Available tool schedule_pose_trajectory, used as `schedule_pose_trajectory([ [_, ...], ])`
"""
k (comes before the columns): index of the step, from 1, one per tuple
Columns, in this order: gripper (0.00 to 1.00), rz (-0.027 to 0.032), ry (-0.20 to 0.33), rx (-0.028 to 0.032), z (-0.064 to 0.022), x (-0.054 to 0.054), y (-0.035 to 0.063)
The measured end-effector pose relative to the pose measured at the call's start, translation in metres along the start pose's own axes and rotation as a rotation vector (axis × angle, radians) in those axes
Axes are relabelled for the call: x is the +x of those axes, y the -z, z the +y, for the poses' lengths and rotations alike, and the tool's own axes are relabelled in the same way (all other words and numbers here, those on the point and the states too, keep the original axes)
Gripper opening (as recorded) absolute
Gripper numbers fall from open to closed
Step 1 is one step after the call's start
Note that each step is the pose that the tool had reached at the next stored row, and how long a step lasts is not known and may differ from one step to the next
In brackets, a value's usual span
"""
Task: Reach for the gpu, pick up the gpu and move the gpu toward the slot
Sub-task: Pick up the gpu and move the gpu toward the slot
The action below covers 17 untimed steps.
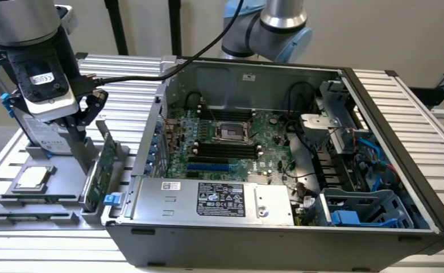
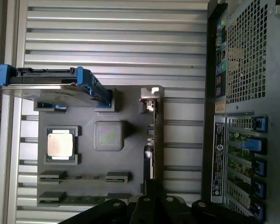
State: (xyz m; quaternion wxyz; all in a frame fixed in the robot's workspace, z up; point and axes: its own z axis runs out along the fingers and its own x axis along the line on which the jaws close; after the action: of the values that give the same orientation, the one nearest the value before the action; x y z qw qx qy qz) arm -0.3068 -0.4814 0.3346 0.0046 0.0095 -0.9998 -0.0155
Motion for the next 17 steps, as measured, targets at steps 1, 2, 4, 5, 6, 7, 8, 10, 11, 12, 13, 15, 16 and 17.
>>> schedule_pose_trajectory([
  [1,0.11,0.0000,0.000,0.0000,0.0000,0.0000,0.0000],
  [2,0.11,0.0000,0.000,0.0000,0.0000,0.0000,0.0000],
  [4,0.11,0.0000,0.000,0.0000,0.0000,0.0000,0.0000],
  [5,0.11,0.0000,0.000,0.0000,0.0000,0.0000,0.0000],
  [6,0.11,0.0000,0.000,0.0000,0.0000,0.0000,0.0000],
  [7,0.12,0.0000,0.000,0.0000,0.0000,0.0000,0.0000],
  [8,0.18,0.0000,0.000,0.0000,0.0000,0.0000,0.0000],
  [10,0.24,0.0001,0.000,0.0001,0.0000,0.0000,0.0000],
  [11,0.30,0.0001,0.000,0.0002,0.0000,0.0000,-0.0001],
  [12,0.36,-0.0003,0.000,0.0000,0.0000,0.0002,-0.0010],
  [13,0.42,-0.0007,0.000,0.0000,0.0000,0.0003,-0.0017],
  [15,0.48,-0.0022,0.000,0.0017,-0.0001,0.0010,-0.0041],
  [16,0.48,-0.0038,0.000,0.0020,-0.0001,0.0013,-0.0059],
  [17,0.48,-0.0049,0.000,0.0021,-0.0002,0.0018,-0.0077],
])
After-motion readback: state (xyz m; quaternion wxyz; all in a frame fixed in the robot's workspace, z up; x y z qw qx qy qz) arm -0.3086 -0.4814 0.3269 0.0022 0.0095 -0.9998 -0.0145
